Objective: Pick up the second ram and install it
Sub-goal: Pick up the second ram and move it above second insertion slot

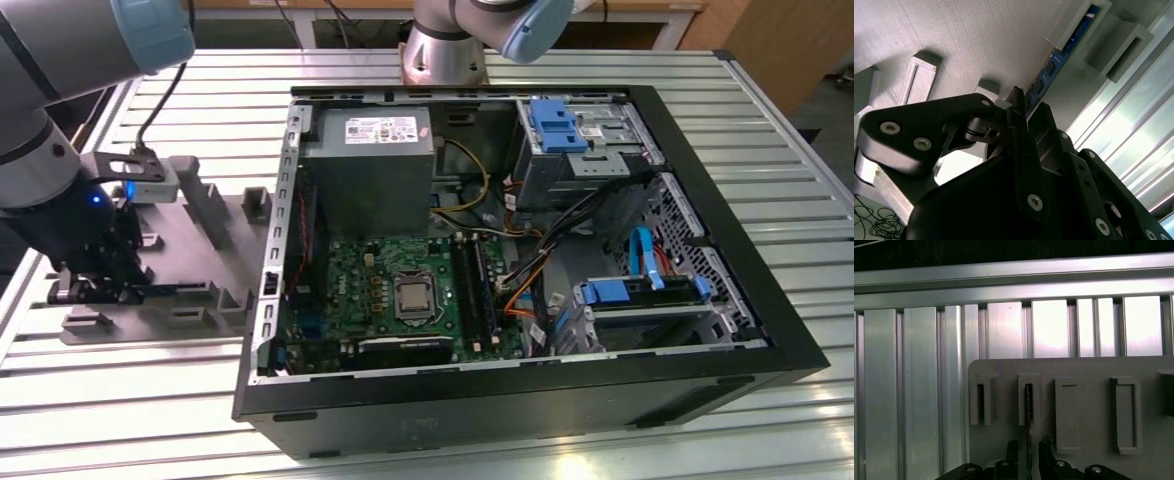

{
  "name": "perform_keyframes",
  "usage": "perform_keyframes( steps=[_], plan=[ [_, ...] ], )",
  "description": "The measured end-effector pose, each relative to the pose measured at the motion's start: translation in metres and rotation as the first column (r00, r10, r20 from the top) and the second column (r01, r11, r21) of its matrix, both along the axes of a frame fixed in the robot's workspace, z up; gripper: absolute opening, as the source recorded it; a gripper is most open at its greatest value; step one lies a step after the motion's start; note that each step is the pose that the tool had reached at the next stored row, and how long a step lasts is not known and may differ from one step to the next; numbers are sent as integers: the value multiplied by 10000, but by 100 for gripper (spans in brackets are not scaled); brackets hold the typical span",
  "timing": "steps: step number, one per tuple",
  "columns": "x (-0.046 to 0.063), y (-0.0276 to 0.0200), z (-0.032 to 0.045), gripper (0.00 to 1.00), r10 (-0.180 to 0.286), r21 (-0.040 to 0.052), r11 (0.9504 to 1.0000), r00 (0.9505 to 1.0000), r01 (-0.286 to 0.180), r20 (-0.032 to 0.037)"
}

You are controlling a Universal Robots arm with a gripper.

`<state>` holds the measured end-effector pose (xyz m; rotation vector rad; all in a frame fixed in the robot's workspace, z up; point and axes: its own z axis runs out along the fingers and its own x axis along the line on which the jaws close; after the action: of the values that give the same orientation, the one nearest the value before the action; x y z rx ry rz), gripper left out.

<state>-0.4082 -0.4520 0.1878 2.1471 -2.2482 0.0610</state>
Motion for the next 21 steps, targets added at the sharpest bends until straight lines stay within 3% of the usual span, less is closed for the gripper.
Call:
perform_keyframes(
  steps=[15, 17, 18, 21],
  plan=[
    [39, 0, -6, 31, -1, 8, 10000, 10000, 1, -4],
    [40, 0, -6, 29, 0, 8, 10000, 10000, 0, -4],
    [40, 0, -7, 22, 0, 8, 10000, 10000, 0, -3],
    [40, 0, -7, 22, 0, 8, 10000, 10000, 0, -3]
  ],
)
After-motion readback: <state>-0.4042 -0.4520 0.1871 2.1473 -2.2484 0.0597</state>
